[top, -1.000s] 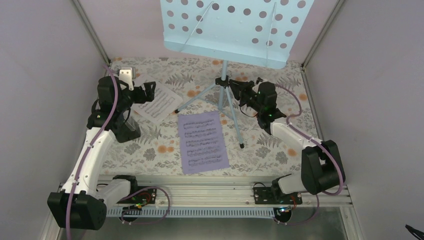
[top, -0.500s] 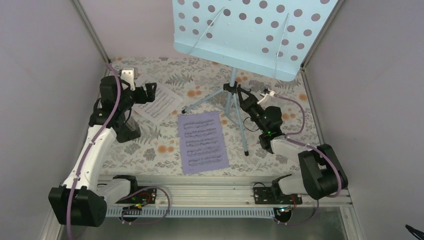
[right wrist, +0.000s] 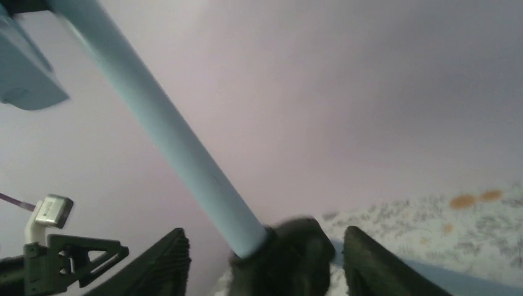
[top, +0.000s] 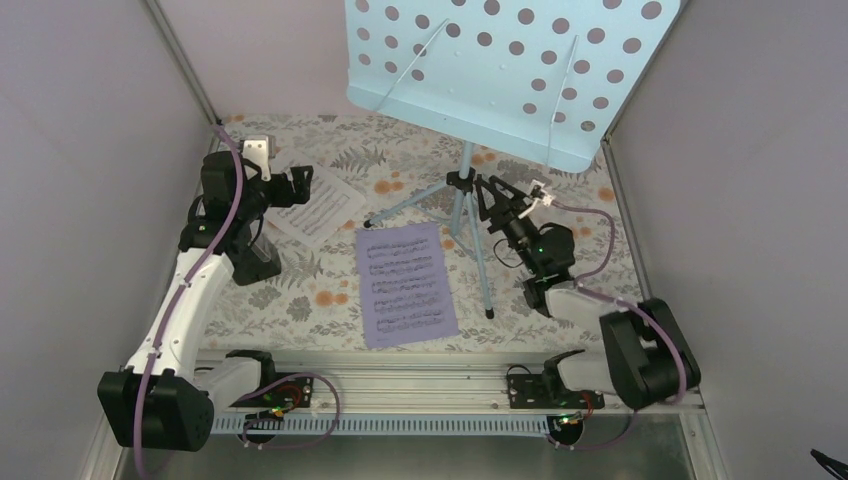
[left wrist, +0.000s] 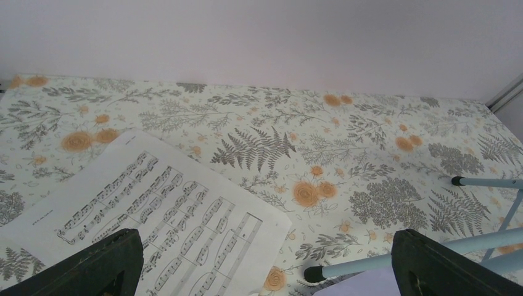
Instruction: Pack up the instrument practice props
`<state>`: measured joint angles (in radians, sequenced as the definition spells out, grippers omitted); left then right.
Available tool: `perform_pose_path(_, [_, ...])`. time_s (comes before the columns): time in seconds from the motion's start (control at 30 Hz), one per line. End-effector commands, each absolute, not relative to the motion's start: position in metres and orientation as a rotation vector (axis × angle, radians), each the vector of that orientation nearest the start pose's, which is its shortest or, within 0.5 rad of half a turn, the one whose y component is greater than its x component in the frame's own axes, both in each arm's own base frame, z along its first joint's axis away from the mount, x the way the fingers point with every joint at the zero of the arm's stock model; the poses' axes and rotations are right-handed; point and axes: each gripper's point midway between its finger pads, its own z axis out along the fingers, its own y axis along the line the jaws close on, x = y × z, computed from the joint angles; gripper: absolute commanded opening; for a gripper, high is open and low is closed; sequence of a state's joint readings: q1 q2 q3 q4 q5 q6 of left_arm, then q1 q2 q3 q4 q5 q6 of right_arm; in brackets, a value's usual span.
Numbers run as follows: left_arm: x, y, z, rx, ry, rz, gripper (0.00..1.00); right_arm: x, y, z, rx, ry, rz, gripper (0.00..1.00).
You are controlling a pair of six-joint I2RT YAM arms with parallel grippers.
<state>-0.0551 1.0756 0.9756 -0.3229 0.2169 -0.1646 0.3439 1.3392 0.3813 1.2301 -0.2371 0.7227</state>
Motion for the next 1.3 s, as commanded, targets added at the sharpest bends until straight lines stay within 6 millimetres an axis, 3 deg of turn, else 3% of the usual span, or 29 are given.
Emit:
perform_pose_path(0.0, [0.365, -0.054, 0.282, 0.04, 1.987, -0.335, 1.0, 0.334, 0.145, 0.297, 0.008, 1.301, 0.939, 0.68])
perform_pose_path(0.07, [0.365, -0.055, 0.281, 0.04, 1.988, -0.337, 1.0, 0.333, 0.139, 0.298, -0.007, 1.31, 0.923, 0.73])
perform_pose_path(0.17, [0.365, -0.055, 0.281, 0.042, 1.991, -0.341, 1.0, 0.344, 0.142, 0.296, -0.062, 1.385, 0.932, 0.72])
perform_pose_path(0.27, [0.365, -0.055, 0.28, 0.042, 1.993, -0.339, 1.0, 0.353, 0.158, 0.298, -0.177, 1.464, 1.011, 0.71])
perform_pose_path(0.4, [0.365, -0.054, 0.28, 0.041, 1.994, -0.333, 1.0, 0.355, 0.176, 0.291, -0.29, 1.56, 1.102, 0.65])
perform_pose_path(0.63, [0.365, -0.056, 0.278, 0.047, 1.999, -0.342, 1.0, 0.358, 0.176, 0.258, -0.342, 1.717, 1.194, 0.52])
perform_pose_path(0.87, [0.365, -0.056, 0.278, 0.046, 1.997, -0.342, 1.0, 0.354, 0.172, 0.253, -0.381, 1.726, 1.267, 0.48])
perform_pose_path(1.27, [0.366, -0.057, 0.275, 0.049, 2.005, -0.349, 1.0, 0.354, 0.176, 0.265, -0.48, 1.662, 1.344, 0.16])
